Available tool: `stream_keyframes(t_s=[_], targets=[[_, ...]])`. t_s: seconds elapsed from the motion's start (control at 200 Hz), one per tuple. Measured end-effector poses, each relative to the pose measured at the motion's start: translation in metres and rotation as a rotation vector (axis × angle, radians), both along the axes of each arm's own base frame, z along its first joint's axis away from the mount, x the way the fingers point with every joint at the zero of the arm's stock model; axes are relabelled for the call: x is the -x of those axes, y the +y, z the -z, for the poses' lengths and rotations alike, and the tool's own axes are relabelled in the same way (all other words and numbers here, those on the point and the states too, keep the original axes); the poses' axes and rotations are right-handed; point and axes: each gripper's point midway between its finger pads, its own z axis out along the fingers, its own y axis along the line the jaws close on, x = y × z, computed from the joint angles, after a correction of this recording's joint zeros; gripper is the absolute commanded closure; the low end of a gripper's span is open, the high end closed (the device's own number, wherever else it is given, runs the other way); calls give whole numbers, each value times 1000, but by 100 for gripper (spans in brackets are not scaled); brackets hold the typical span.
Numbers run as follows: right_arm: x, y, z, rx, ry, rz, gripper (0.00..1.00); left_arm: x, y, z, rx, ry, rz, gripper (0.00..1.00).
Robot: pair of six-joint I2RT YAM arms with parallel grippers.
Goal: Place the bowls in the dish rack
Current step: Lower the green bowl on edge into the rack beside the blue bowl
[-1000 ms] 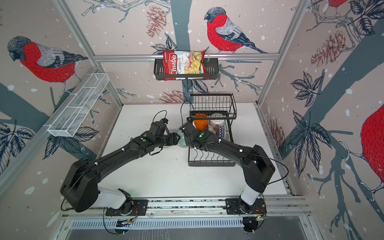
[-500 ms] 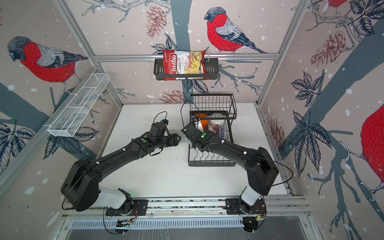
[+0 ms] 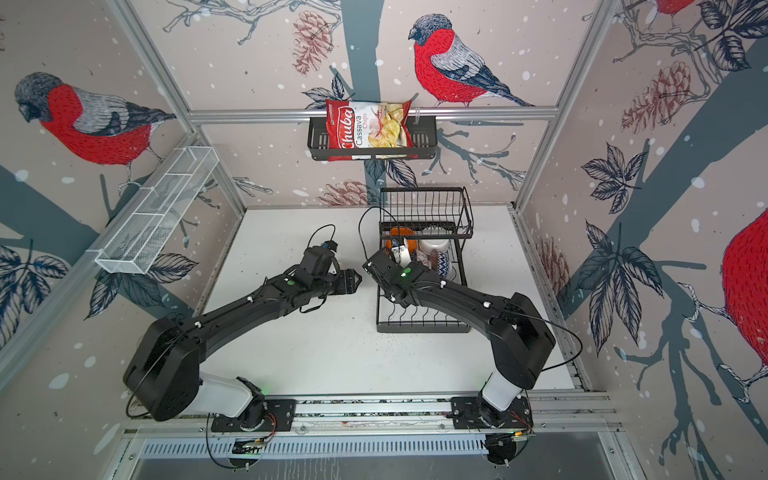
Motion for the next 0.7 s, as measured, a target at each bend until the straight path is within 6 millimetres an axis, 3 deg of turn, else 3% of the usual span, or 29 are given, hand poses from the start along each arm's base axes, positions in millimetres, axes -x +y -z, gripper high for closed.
stream_keyframes(t_s=[0.215,0.7], targets=[[-7,4,4,38,-39,16,100,-3,13,-8,-6,-27,-40,24],[-20,10,16,119,-101,64,100,1,45,-8,-26,-39,-115,23]])
